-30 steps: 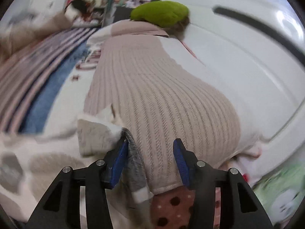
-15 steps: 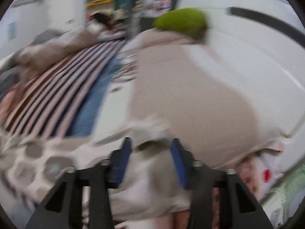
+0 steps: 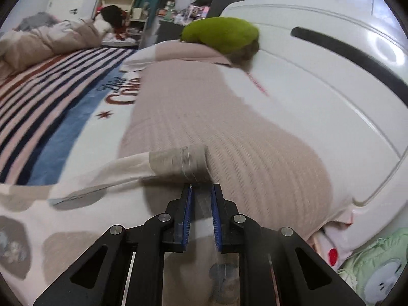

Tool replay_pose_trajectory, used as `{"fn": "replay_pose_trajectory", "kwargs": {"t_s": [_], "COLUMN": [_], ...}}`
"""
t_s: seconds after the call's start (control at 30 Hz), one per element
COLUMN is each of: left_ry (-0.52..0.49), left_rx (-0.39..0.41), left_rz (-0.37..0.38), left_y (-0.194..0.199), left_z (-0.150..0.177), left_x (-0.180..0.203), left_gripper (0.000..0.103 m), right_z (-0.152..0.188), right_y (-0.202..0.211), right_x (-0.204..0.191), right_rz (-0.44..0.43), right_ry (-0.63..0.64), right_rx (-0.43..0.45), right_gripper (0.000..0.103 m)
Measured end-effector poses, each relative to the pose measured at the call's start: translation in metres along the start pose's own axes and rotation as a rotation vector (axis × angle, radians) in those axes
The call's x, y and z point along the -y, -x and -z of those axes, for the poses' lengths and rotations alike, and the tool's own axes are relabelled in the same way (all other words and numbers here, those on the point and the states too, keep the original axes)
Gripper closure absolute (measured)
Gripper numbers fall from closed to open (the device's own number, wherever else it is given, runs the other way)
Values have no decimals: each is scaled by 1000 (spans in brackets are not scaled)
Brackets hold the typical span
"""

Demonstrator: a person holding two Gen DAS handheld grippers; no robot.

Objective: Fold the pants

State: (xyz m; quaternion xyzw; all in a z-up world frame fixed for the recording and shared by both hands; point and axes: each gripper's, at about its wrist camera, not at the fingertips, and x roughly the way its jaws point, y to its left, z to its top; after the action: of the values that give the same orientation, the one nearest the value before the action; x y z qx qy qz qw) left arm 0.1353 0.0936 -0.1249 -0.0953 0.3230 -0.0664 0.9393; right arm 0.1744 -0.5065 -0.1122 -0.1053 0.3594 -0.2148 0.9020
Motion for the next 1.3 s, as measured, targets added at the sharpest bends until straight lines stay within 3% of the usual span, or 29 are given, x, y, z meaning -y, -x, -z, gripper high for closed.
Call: {"fn": "replay_pose_trajectory", "kwargs": {"t_s": [0.07,0.23,0.47,0.7,0.97,1.03,1.1,1.17,1.3], "left_ry": [29,125,274,367,404,397,398,412,326], "left_rx": [27,106,141,116,100,102,112,151,237], "left_rz": [-43,-162,-268,-232,-216,-222,-219,-148,-166], "left_y": [13,54,75,51,28,24,25,27,42], "left_z": [0,3,21,30,36,35,35,34,19], "left_x": [-16,-66,-134,-174,-186,-184,-184,-185,-168], "left_gripper": [34,31,31,31,32,42,71,82,86], "right_z": [-4,-9,-5,13,19,21,21,22,25], "right_y": [5,39,82,114,130,131,130,129,126], "right_x": [-4,-37,-99,-139,-142,-142,-143,-144,-139], "right_rz": [-2,-80,-255,-344,-405,-420,-428,-434,-453], "right_ry": [-17,-22,33,55,-7,-26,-31,-36,-68], "right_rx": [17,93,76,36,9,4,1,3,1], "right_gripper": [94,72,66,66,65,65,65,65,65]}}
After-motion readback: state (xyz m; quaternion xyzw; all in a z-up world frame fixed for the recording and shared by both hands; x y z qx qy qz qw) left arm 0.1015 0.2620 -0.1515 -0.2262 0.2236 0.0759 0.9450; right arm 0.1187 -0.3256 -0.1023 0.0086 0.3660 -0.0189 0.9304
